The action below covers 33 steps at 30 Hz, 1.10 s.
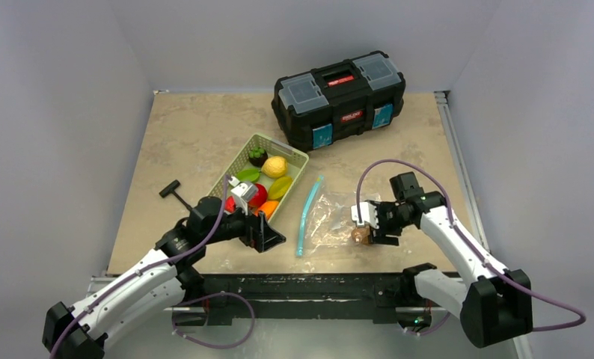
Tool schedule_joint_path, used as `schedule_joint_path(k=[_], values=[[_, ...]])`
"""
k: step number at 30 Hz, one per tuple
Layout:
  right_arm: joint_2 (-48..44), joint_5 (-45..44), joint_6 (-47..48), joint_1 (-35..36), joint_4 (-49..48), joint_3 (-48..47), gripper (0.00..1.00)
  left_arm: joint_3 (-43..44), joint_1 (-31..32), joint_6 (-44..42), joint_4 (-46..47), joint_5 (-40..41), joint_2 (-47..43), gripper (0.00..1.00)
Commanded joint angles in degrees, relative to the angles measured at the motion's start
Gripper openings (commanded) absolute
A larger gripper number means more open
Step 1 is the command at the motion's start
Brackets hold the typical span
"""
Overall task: Open the zip-top bag and remove the fake food
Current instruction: Pick up the fake fruit from the zipper food storage bag.
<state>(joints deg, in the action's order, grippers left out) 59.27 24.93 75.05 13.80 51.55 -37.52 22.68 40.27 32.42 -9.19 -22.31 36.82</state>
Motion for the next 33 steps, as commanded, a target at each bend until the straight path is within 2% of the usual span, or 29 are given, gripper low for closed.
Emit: schedule_joint_path(k=[1, 8, 11, 16, 21, 22, 27, 33], values=[[1.53, -0.74, -0.71, -0.29, -2.86, 0.14, 0.66, 0.17, 0.23, 0.20, 0.53, 1.63, 0.02, 1.00], [4.05, 0.40, 0.89, -0.26, -4.20, 0.08, 0.65, -0.06, 0.16, -0.12, 0.49, 1.74, 0.53, 1.00], [6.35, 0.87, 2.30, -0.27, -4.01, -0.01, 0.61, 0.04, 0.18, -0.14, 0.60, 1.74, 0.66, 1.00], [10.30, 1.26, 5.61, -0.29, -4.78, -0.34, 0.48, 0.22, 0.16, -0.20, 0.63, 1.68, 0.97, 1.00], [13.99, 1.62, 7.78, -0.26, -3.89, -2.55, 0.15, -0.12, 0.16, -0.19, 0.92, 1.65, 1.47, 1.00], [14.37, 1.65, 7.89, -0.27, -4.08, -2.93, 0.12, -0.12, 0.16, -0.20, 0.88, 1.65, 1.56, 1.00], [13.89, 2.31, 6.10, -0.27, -7.29, -3.74, 0.02, -0.78, 0.18, -0.41, 1.89, 1.74, 2.15, 1.00], [11.53, -0.19, 4.39, -0.27, -13.16, -4.38, 0.03, -2.69, 0.10, -0.14, 6.31, -0.42, 2.68, 1.00]])
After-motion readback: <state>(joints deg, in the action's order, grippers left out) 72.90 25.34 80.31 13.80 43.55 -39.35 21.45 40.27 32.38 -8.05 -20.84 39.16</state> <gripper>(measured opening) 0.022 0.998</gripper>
